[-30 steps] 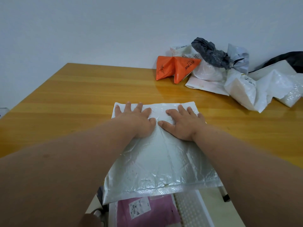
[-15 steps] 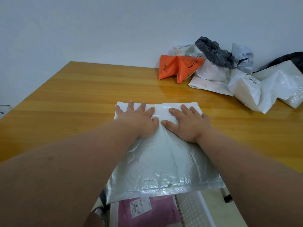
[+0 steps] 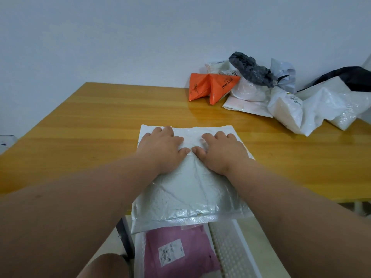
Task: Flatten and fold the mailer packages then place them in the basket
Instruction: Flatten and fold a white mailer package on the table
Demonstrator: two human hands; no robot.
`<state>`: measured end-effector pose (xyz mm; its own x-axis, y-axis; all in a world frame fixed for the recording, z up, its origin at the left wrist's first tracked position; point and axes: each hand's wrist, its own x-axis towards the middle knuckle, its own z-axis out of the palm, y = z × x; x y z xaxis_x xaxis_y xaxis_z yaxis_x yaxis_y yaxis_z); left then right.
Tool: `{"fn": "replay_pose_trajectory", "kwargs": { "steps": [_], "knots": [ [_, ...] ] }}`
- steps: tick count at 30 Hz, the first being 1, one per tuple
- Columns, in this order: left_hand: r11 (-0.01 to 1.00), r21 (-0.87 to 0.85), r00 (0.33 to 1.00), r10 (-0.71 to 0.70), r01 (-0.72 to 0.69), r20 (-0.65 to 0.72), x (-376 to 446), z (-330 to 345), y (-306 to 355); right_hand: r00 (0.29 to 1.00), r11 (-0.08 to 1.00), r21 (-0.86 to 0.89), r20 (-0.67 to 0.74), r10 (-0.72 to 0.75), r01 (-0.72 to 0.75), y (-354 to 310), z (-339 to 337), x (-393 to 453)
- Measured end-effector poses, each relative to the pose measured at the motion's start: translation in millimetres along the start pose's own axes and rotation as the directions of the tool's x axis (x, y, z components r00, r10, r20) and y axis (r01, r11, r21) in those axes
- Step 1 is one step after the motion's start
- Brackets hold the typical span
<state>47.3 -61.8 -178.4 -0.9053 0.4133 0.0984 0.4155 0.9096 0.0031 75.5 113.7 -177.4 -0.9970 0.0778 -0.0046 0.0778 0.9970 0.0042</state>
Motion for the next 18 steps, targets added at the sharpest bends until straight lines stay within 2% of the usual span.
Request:
{"fn": "replay_pose_trajectory", "kwargs": {
  "steps": [3, 8, 18],
  "knots": [
    [0.997, -0.059, 0.994, -0.040, 0.046, 0.104, -8, -5, 3, 0.995, 0.991, 0.134, 0.104, 0.005, -0.019, 5, -9, -9],
    [0.997, -0.030, 0.979, -0.065, 0.072, 0.192, -29, -6, 14, 0.978, 0.997, 0.071, 0.206, 0.027, -0.043, 16, -8, -38],
    [0.991, -0.064, 0.965, -0.094, 0.113, 0.245, -60, 1, 27, 0.963, 0.991, 0.108, 0.263, 0.051, -0.081, 5, -2, -77]
  ]
}}
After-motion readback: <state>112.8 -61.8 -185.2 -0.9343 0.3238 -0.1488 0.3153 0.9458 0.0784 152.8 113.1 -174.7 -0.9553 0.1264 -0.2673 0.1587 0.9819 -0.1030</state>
